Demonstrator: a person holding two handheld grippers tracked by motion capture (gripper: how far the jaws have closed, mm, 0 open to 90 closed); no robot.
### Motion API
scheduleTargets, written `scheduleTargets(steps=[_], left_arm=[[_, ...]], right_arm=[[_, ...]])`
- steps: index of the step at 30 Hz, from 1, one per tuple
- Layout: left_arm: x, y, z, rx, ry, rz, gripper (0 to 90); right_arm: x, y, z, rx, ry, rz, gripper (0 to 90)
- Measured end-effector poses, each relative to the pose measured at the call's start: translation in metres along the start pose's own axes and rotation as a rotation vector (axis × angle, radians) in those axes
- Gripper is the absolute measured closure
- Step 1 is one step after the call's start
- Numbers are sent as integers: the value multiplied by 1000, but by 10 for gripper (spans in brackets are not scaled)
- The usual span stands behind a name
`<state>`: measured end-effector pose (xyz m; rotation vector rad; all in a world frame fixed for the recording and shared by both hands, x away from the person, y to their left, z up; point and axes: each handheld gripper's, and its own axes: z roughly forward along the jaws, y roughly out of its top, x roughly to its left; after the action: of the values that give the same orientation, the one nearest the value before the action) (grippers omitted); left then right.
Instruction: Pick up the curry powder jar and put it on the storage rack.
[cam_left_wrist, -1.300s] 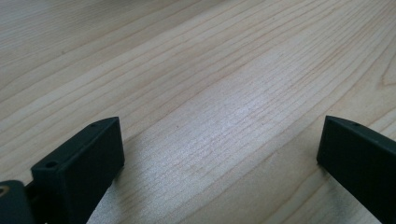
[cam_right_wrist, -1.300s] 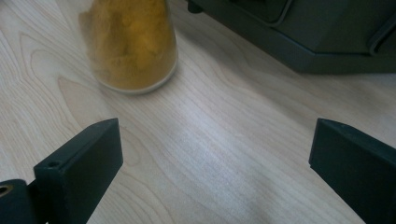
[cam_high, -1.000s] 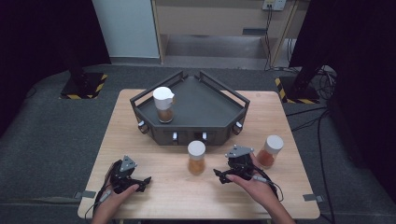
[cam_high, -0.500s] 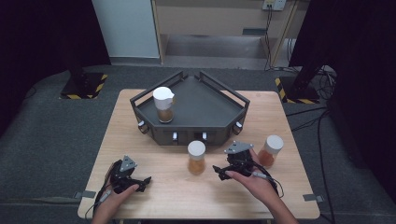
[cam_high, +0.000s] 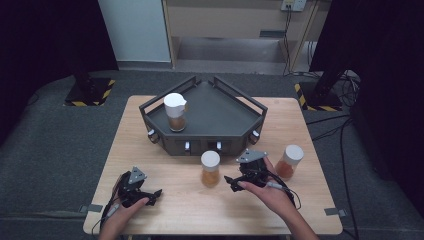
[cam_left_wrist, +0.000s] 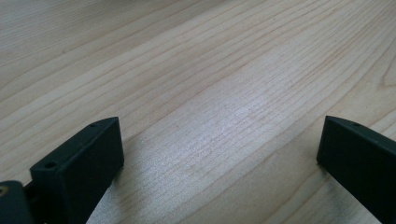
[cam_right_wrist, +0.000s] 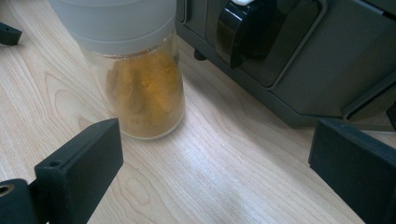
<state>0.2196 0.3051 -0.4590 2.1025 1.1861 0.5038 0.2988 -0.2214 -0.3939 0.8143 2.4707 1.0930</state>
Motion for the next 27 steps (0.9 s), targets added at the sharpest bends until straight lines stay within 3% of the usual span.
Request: scheduleTargets(steps=[27], left_arm=[[0, 0, 0, 1, 1, -1, 0]], right_arm=[[6, 20, 9, 1, 14, -26, 33]])
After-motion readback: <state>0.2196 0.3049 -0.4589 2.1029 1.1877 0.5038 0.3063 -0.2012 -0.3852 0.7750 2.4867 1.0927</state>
